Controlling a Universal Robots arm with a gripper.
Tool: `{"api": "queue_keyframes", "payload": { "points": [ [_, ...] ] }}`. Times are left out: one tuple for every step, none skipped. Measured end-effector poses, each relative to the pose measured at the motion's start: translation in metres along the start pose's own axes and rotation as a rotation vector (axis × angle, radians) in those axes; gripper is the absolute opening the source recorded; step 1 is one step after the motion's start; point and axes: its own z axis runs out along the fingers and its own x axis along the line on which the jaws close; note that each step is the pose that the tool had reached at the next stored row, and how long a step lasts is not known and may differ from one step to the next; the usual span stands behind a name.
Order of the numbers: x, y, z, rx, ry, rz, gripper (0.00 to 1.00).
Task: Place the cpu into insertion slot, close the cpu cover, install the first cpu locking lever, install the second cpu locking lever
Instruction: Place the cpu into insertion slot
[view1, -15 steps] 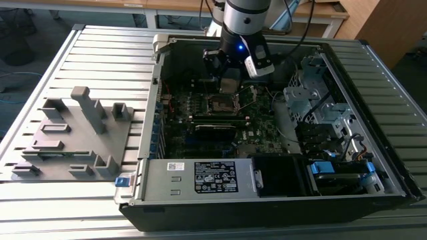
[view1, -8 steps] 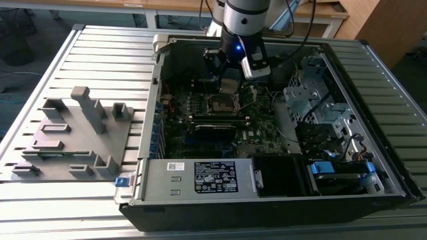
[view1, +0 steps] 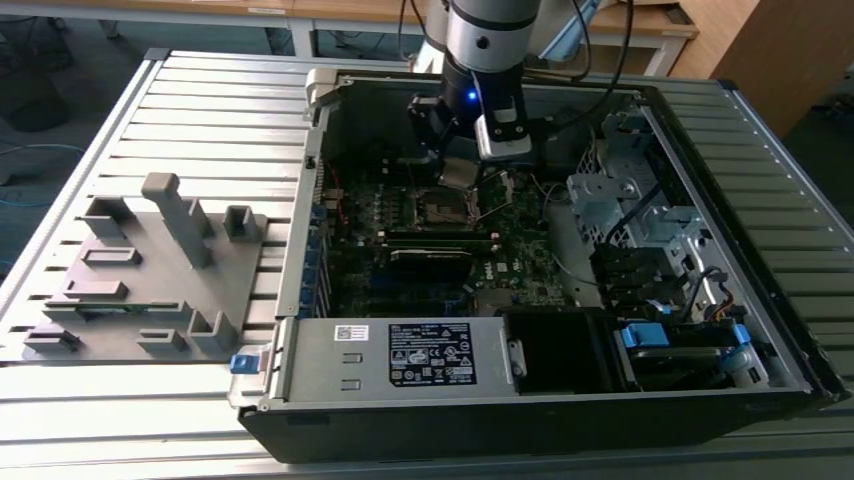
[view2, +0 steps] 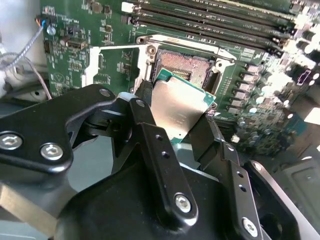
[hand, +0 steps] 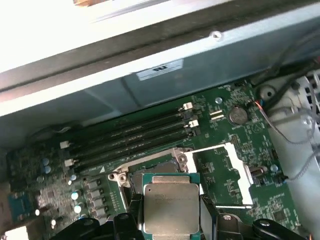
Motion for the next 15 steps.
{"api": "queue_keyframes", "payload": {
  "points": [
    [0.0, 0.0, 0.0002, -0.0003, -0.0014, 0.015, 0.54],
    [0.0, 0.0, 0.0003, -0.0005, -0.0028, 0.03, 0.54],
    [0.0, 0.0, 0.0005, -0.0008, -0.0043, 0.045, 0.54],
    [0.0, -0.0001, 0.0007, -0.001, -0.0058, 0.061, 0.54],
    [0.0, -0.0001, 0.0009, -0.0012, -0.0073, 0.078, 0.54],
    [0.0, -0.0001, 0.001, -0.0014, -0.0087, 0.092, 0.54],
    [0.0, -0.0001, 0.0012, -0.0017, -0.0101, 0.107, 0.54],
    [0.0, -0.0001, 0.0013, -0.0019, -0.0115, 0.122, 0.54],
    [0.0, -0.0001, 0.0015, -0.0021, -0.0129, 0.137, 0.54],
    [0.0, -0.0002, 0.0017, -0.0023, -0.0143, 0.152, 0.54],
    [0.0, -0.0002, 0.0018, -0.0025, -0.0158, 0.167, 0.54],
    [0.0, -0.0002, 0.002, -0.0027, -0.0172, 0.182, 0.54],
    [0.0, -0.0002, 0.002, -0.0028, -0.018, 0.191, 0.54],
    [-0.0001, -0.0002, 0.002, -0.0028, -0.0181, 0.192, 0.54],
    [0.0, -0.0002, 0.002, -0.0028, -0.0182, 0.193, 0.54]
  ]
}}
